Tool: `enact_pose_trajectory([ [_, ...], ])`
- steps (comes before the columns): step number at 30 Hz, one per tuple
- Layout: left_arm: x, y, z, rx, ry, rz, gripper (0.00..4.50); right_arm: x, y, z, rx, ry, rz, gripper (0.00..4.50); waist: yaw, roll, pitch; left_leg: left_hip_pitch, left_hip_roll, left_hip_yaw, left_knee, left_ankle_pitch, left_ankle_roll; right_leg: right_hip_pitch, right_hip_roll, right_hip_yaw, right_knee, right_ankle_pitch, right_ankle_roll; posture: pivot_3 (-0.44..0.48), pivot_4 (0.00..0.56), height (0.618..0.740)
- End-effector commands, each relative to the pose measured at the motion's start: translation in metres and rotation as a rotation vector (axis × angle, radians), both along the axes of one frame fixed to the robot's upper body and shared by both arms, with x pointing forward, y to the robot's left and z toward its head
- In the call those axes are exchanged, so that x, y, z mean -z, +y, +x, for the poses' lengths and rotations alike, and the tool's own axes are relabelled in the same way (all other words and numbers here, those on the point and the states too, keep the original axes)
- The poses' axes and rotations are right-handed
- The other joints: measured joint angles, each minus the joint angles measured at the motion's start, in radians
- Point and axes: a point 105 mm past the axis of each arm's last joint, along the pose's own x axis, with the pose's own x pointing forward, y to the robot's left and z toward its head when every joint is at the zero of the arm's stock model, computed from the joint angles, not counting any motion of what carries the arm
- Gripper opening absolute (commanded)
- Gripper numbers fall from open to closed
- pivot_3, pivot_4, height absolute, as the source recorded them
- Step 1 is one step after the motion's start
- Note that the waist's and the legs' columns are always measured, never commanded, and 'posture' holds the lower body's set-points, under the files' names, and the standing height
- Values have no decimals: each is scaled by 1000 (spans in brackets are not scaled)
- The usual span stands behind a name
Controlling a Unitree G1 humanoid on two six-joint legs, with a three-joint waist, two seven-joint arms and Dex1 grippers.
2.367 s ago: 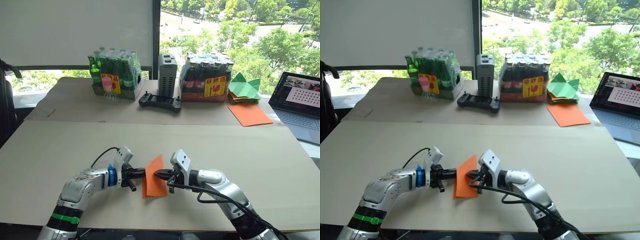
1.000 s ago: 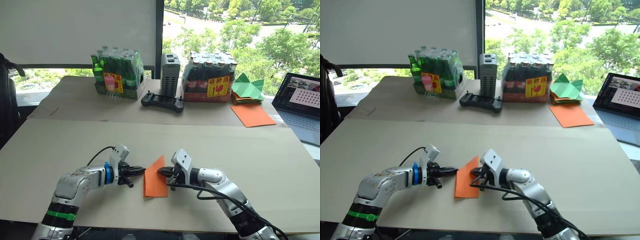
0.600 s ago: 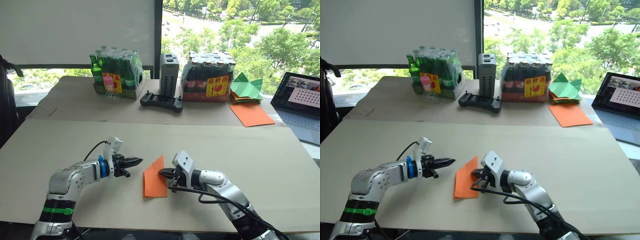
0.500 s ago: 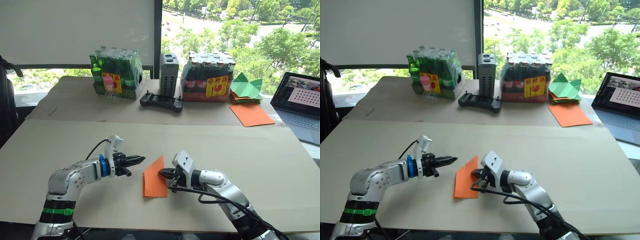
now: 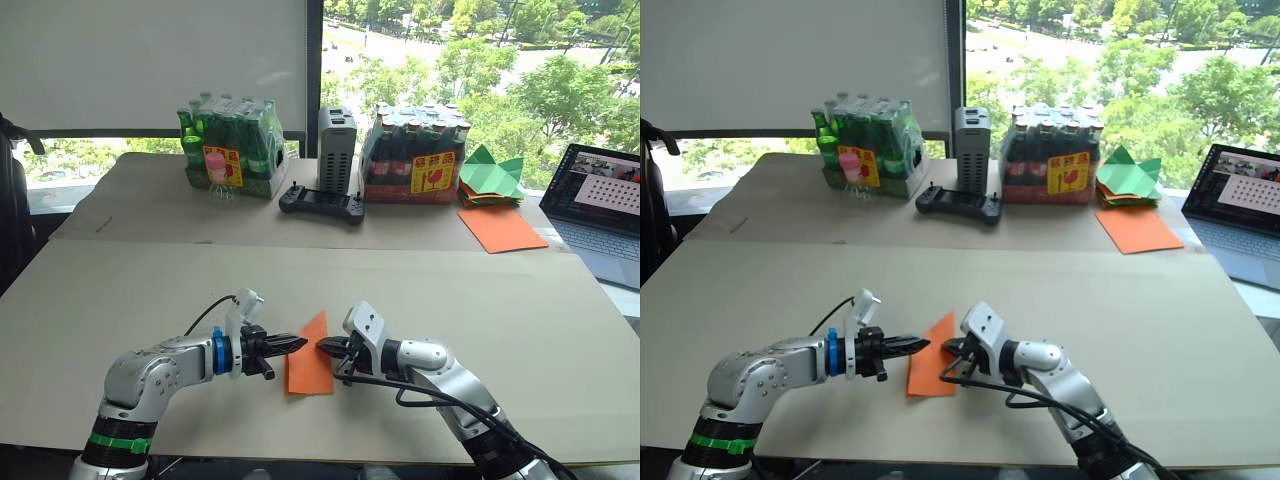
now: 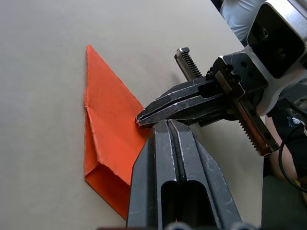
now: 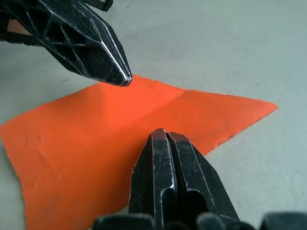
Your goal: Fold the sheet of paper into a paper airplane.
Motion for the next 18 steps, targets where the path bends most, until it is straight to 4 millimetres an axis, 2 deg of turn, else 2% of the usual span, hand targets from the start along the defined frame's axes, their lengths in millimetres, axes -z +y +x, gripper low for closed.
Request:
enact_pose_trajectory([
  [1, 0, 2, 2, 8, -26, 27, 41, 3, 0, -2, 1, 8, -6, 20, 0, 0, 0, 0, 0, 0, 0, 0, 0, 0, 0, 0, 0, 0, 0, 0, 150, 740],
  [12, 31, 17, 10, -6, -8, 154, 41, 0, -2, -1, 18, 3, 1, 20, 2, 0, 0, 0, 0, 0, 0, 0, 0, 0, 0, 0, 0, 0, 0, 0, 150, 740],
  [18, 47, 20, 9, -6, 16, 177, 41, -11, 1, -1, 14, -5, 31, 20, 4, 0, 0, 1, 0, 0, 0, 0, 0, 1, 0, 0, 0, 0, 0, 0, 150, 740],
])
